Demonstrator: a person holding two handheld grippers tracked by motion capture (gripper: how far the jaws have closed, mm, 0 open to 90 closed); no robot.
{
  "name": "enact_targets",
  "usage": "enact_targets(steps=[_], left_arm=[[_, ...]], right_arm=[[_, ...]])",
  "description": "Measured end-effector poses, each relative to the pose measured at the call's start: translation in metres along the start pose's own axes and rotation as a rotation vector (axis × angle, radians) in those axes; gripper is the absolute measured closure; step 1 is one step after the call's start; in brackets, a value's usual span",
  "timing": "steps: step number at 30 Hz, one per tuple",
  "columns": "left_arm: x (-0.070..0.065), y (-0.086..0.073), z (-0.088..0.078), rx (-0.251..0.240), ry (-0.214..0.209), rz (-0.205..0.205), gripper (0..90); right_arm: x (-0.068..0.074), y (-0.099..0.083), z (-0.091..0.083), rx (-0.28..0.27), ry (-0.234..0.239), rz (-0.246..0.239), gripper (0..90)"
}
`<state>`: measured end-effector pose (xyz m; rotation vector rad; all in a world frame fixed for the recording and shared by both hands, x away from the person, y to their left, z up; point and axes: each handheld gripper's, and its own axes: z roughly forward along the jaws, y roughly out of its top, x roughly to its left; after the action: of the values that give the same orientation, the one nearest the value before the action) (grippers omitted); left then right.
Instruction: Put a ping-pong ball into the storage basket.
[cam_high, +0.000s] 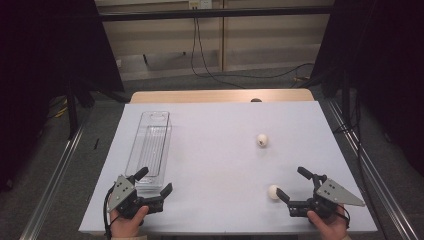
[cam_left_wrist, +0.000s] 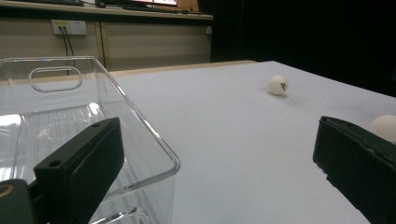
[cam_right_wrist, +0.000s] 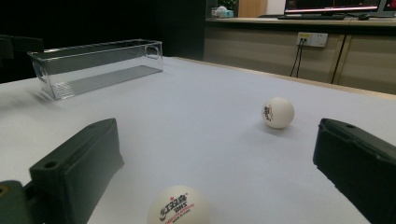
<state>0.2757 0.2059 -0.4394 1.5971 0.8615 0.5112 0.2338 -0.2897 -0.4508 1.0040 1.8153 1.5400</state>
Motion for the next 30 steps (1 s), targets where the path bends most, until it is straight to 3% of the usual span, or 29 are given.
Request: enact_targets(steps=[30], left_arm=[[-0.011,0.005,0.012,0.012,-0.042,-0.028,2.0]], right_arm=[[0.001,0.000,-0.002,0.007,0.010,-0.014,0.5]])
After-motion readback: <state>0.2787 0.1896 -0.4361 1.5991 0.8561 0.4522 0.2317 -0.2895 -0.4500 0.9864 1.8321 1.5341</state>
